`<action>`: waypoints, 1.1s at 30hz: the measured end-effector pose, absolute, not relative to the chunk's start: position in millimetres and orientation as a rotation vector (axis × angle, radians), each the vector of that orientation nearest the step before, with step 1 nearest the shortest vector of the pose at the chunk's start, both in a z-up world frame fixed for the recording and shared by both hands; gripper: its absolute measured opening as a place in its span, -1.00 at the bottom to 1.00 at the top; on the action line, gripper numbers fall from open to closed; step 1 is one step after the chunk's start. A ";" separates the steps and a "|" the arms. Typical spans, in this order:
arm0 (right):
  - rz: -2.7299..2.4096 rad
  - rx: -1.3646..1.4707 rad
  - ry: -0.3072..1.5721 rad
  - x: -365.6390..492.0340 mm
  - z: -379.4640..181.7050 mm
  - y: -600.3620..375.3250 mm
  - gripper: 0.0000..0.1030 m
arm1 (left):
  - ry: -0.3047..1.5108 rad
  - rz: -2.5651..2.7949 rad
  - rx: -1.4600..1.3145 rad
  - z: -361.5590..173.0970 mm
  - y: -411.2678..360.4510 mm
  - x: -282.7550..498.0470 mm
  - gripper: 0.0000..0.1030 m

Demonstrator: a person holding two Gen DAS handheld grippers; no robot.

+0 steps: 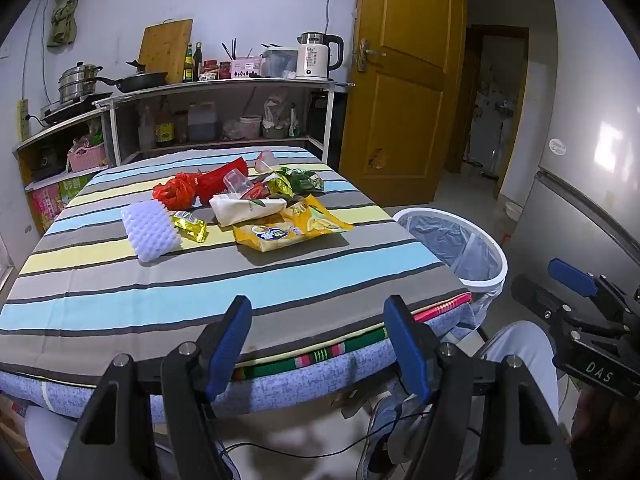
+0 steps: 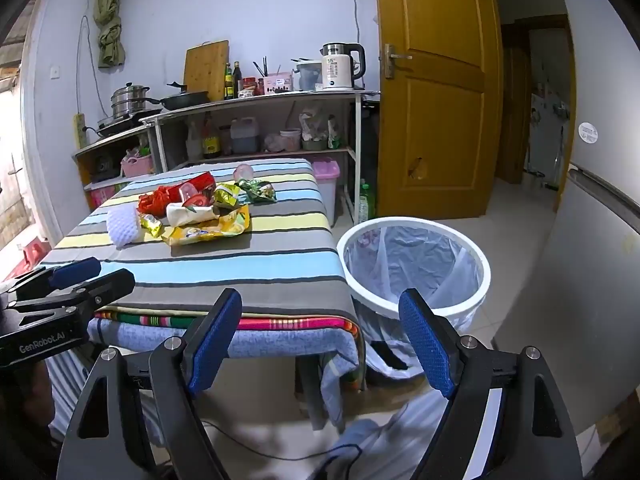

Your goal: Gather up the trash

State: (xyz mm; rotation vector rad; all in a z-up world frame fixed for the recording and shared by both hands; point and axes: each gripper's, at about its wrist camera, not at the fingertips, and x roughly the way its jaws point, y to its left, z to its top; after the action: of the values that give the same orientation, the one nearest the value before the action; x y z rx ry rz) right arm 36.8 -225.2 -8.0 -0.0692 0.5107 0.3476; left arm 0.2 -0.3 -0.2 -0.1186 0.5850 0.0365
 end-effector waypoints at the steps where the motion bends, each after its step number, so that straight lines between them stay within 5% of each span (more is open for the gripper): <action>1: 0.348 -0.069 0.513 37.4 -8.3 -225.2 0.57 | 0.585 0.037 -0.119 -0.2 -0.3 0.1 0.37; 33: 0.339 -0.070 0.516 37.1 -9.5 -225.7 0.57 | 0.577 0.039 -0.118 10.0 -8.8 1.0 0.37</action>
State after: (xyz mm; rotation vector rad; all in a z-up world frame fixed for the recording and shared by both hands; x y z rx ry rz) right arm 37.1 -225.7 -9.5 -0.0696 0.5163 0.3391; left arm 1.0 -8.8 10.0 -0.1183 0.5768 0.0387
